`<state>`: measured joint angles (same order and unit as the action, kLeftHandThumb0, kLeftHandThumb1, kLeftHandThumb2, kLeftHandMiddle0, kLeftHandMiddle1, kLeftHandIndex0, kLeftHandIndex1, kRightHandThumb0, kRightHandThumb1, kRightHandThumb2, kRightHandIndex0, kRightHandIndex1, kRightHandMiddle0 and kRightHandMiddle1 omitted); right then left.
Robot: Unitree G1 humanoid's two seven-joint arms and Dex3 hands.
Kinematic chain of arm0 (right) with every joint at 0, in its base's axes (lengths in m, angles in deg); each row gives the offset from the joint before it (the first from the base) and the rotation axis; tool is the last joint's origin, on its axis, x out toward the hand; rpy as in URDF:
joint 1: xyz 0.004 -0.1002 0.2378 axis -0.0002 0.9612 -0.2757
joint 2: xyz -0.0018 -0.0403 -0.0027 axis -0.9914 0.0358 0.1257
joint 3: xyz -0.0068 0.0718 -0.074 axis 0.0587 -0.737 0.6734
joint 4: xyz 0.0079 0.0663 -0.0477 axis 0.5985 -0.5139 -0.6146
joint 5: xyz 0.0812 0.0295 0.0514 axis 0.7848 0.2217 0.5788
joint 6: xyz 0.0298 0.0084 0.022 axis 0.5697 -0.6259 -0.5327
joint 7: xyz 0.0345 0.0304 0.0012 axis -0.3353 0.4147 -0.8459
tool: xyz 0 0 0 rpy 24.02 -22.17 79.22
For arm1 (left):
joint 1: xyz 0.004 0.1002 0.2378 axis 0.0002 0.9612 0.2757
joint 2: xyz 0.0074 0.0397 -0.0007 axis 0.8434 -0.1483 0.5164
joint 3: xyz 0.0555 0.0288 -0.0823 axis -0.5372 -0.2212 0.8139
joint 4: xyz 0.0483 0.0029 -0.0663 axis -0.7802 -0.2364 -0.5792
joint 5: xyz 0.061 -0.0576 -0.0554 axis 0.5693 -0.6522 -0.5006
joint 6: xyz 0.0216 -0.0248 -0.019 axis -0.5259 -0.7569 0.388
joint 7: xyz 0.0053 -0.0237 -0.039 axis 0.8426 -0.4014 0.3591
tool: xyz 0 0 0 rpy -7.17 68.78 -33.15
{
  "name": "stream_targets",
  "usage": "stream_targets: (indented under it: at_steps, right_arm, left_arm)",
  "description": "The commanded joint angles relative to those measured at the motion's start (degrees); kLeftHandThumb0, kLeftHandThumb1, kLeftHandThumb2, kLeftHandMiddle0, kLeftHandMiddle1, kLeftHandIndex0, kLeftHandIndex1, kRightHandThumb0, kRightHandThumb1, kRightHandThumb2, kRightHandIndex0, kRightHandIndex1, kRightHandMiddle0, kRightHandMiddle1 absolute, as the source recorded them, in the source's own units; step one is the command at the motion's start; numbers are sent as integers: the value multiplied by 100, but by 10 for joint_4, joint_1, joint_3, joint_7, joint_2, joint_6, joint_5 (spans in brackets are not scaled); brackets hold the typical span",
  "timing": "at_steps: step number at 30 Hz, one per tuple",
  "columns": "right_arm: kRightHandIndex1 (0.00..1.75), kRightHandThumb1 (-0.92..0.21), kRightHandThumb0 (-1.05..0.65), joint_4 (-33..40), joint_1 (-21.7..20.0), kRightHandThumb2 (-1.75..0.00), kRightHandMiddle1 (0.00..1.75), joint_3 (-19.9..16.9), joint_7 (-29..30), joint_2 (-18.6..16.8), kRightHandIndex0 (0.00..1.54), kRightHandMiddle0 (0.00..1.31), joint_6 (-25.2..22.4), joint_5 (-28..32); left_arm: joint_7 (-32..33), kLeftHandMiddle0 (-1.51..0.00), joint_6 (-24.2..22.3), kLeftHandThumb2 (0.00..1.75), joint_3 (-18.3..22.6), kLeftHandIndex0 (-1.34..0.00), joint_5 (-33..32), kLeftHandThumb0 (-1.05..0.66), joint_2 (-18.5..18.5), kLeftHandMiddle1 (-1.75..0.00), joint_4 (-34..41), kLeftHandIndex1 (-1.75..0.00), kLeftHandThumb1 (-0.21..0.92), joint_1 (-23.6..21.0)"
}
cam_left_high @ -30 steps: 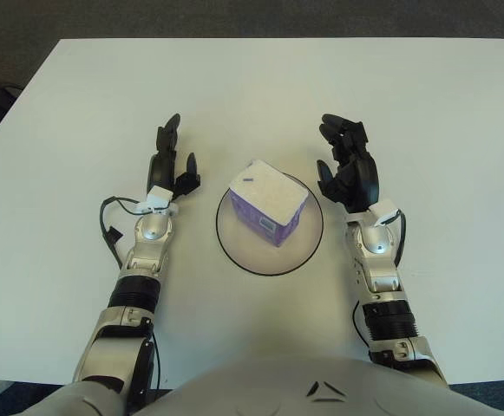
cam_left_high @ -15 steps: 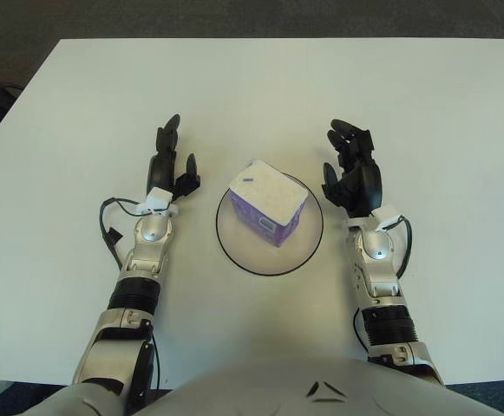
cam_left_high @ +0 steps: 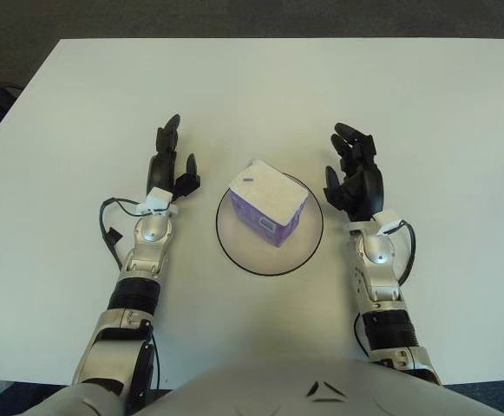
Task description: Put the tissue paper into the plate.
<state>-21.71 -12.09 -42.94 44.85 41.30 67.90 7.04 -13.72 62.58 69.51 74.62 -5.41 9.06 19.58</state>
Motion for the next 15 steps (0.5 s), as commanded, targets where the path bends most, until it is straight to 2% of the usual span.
stream_targets:
  at_steps: [1, 15]
  right_arm:
    - [48, -79, -60, -7, 15, -60, 81, -11, 11, 4, 17, 0, 17, -2]
    - [51, -71, -49, -47, -6, -73, 88, -39, 26, 15, 20, 0, 22, 5]
  left_arm:
    - [-2, -20, -7, 89, -13, 0, 7, -77, -24, -6, -49, -47, 92, 86]
    - [1, -21, -2, 89, -15, 0, 11, -77, -24, -6, -46, -48, 92, 90]
